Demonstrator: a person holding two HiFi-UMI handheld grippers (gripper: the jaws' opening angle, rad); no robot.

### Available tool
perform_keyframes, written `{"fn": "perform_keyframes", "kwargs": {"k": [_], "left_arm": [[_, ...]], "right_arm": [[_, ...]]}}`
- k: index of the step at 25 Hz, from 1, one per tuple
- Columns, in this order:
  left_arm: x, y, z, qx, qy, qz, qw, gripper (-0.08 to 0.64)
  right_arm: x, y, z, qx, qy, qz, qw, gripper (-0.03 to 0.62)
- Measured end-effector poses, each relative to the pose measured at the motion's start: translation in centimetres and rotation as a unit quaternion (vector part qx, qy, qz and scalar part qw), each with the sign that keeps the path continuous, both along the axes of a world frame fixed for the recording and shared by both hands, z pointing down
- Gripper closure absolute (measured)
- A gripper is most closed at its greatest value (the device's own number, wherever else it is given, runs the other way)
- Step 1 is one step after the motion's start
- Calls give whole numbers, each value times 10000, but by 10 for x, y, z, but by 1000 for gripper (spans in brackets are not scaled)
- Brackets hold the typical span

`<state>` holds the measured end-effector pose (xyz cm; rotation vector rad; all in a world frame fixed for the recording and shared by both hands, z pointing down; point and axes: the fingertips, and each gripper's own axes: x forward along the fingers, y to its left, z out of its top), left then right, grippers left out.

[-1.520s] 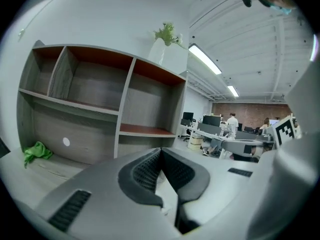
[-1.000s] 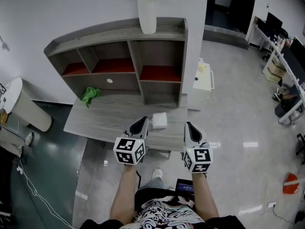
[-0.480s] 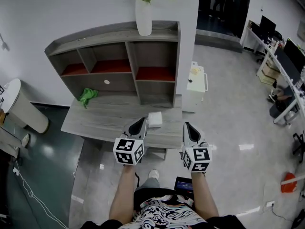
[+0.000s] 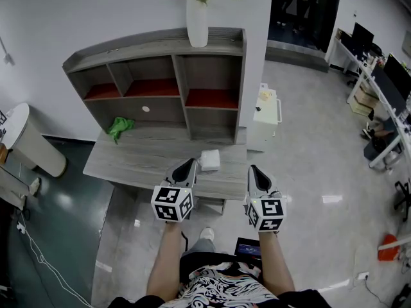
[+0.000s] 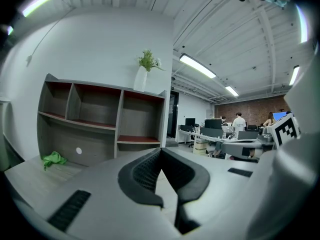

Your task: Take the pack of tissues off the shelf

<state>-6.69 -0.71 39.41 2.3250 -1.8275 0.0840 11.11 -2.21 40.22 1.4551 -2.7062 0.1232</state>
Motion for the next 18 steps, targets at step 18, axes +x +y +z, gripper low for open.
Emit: {"fn": "perform_keyframes", "kwargs": {"k": [18], "left_arm": [[6,10,-2,3,92,-10,10000,552]], "right_arm": [[1,12,5,-13,118,-64,9999,588]]}}
